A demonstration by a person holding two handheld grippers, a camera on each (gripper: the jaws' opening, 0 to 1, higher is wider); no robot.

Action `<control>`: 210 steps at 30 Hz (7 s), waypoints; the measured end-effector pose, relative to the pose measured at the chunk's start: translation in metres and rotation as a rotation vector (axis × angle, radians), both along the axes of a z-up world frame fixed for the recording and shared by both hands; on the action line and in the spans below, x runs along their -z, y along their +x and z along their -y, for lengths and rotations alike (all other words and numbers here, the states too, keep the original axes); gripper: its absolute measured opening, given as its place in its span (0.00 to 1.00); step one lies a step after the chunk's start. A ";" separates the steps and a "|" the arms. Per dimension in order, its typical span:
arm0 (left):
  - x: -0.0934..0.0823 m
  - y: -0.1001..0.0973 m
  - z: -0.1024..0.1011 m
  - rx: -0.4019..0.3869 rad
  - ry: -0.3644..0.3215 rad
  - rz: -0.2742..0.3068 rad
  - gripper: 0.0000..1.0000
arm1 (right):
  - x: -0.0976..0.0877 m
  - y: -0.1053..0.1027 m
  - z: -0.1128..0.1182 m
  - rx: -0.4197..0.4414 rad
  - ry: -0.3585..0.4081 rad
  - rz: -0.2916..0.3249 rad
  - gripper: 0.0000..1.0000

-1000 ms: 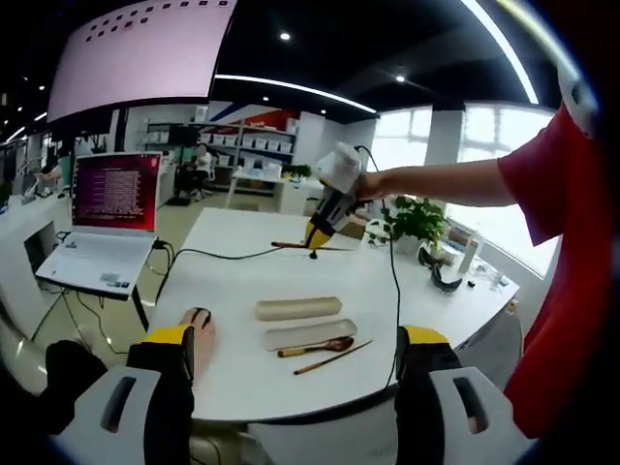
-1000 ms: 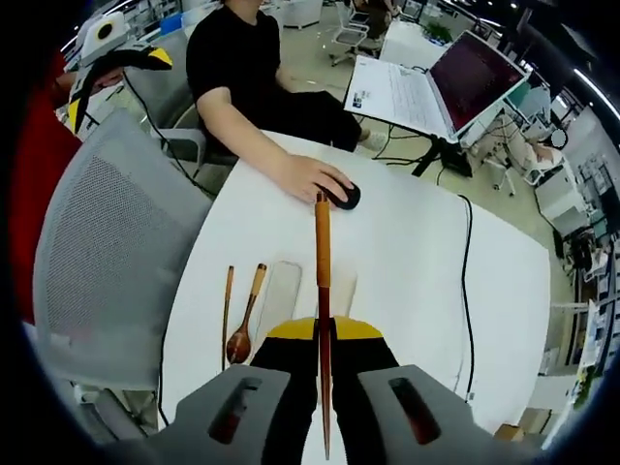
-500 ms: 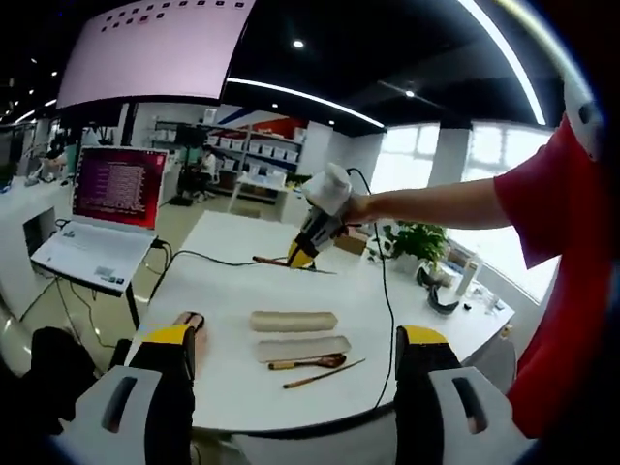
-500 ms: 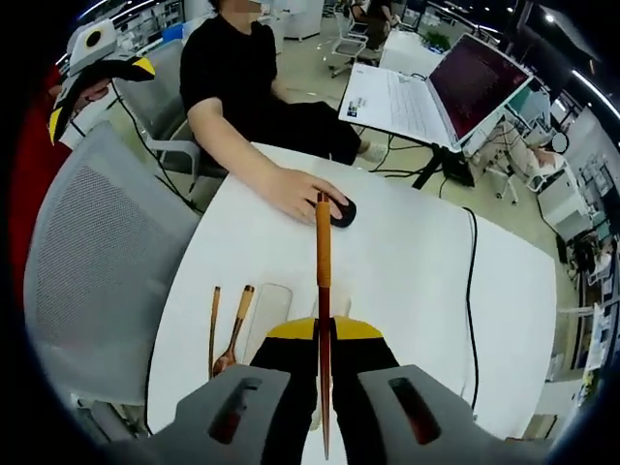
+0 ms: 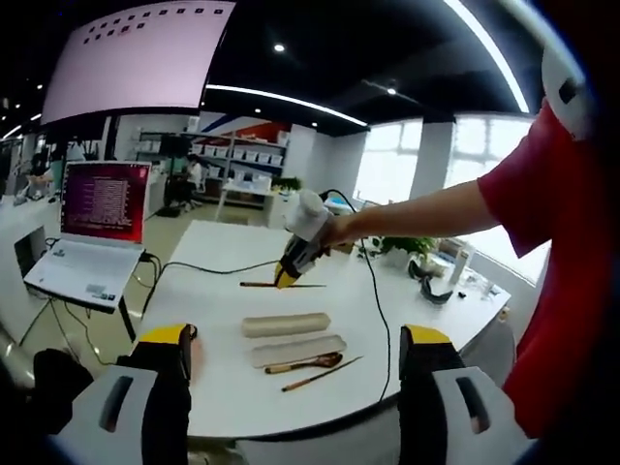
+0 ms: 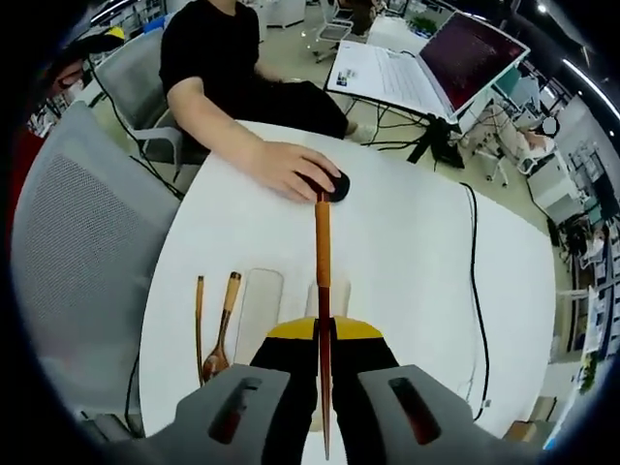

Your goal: Arrange the utensils inside the cutlery case until each visible utensil rests in its matching compartment.

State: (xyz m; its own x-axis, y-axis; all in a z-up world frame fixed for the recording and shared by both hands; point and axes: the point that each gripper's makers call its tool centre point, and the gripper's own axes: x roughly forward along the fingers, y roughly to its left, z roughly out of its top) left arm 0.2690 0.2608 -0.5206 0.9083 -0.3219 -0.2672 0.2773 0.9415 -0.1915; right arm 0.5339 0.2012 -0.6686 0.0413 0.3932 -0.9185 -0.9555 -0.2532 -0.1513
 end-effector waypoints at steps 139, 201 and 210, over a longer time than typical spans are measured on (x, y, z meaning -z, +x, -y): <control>0.012 -0.048 -0.003 -0.122 0.063 -0.123 0.92 | 0.039 -0.020 0.055 0.245 0.188 0.017 0.04; 0.009 -0.020 -0.020 -0.182 0.038 -0.095 0.89 | 0.047 -0.134 0.078 0.300 0.319 -0.078 0.24; 0.016 -0.021 -0.020 -0.178 0.058 -0.122 0.88 | 0.049 -0.135 0.078 0.302 0.314 -0.080 0.22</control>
State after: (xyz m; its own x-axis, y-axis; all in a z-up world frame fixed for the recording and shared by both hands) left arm 0.2477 0.2809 -0.5370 0.9094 -0.1400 -0.3917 0.0839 0.9840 -0.1570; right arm 0.3991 0.1227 -0.7177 0.1309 0.6348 -0.7616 -0.9914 0.0855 -0.0991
